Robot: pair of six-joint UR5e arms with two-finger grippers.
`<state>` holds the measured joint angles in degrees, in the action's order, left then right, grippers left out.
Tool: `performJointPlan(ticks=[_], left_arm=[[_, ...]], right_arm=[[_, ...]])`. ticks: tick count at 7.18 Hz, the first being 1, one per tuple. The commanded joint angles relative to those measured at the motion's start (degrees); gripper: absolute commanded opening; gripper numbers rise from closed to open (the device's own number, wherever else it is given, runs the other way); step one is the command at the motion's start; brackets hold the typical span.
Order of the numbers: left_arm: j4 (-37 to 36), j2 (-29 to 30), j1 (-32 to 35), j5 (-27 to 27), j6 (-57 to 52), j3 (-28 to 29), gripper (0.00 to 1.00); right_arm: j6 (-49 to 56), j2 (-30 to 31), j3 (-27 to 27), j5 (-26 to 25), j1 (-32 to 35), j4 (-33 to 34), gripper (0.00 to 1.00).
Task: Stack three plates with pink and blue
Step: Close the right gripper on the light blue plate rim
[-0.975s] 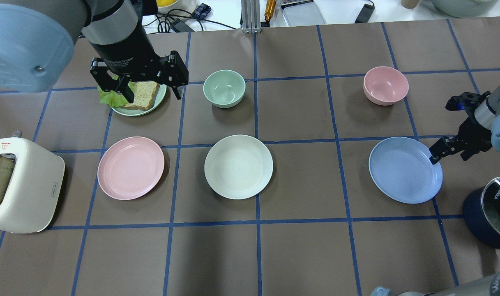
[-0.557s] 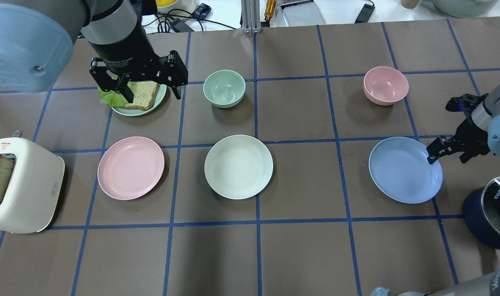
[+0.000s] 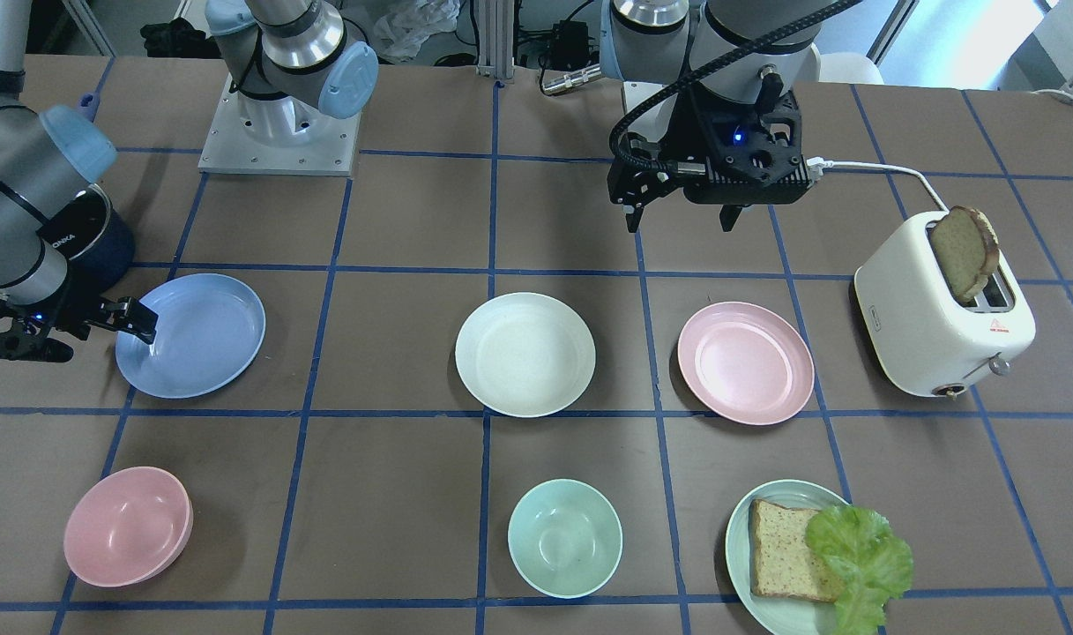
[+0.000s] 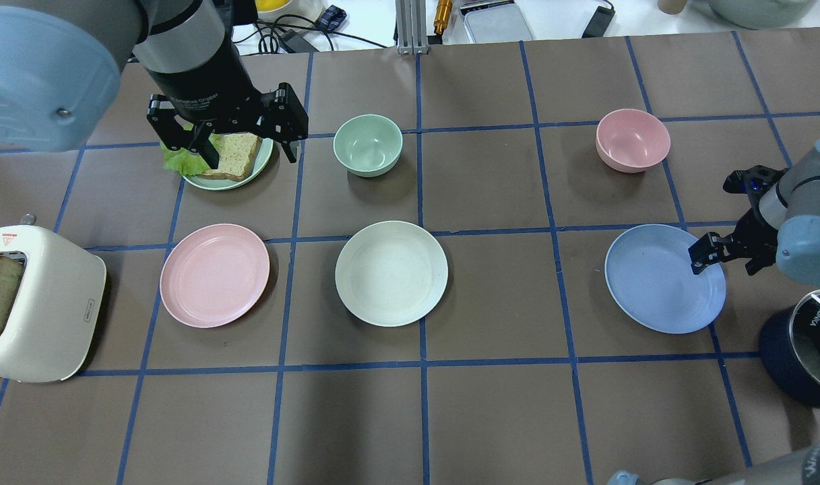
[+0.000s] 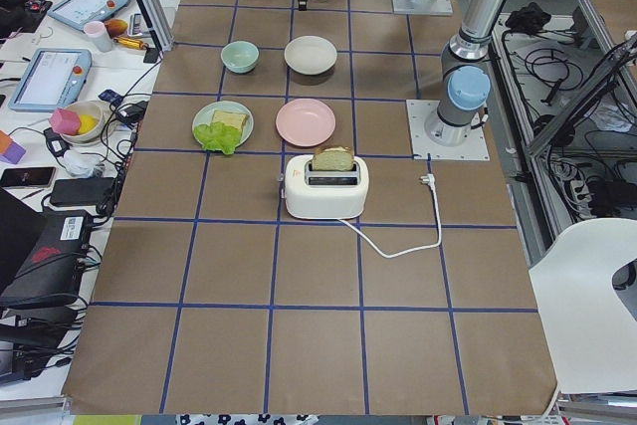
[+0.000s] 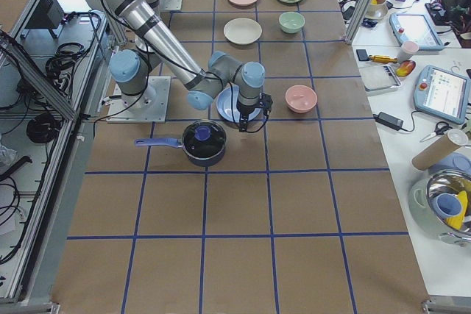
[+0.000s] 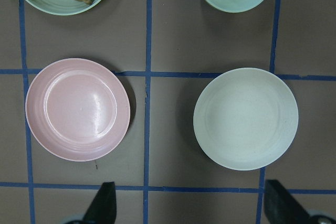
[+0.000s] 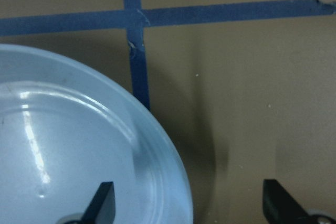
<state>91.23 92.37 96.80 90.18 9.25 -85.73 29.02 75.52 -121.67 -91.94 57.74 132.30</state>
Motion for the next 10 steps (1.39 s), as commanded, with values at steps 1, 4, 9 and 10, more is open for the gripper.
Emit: performJointPlan(ticks=[1,4,9,10], left_arm=[[0.0,0.0,-0.03,0.0,-0.02,0.04,1.0],[0.0,0.0,-0.2,0.0,-0.02,-0.05,1.0],[0.0,0.0,-0.38,0.0,-0.02,-0.05,1.0],[0.0,0.0,-0.38,0.09,-0.02,-0.14,1.0]], right_arm=[[0.24,0.24,-0.49,-0.08,0.0,0.67,0.84],[0.86,0.15,-0.41,0.36,-0.43,0.59,0.28],[0.95,0.41,-0.41,0.71,-0.44,0.41,0.04],[1.03,0.67,-0.32,0.63,-0.35,0.24,0.0]])
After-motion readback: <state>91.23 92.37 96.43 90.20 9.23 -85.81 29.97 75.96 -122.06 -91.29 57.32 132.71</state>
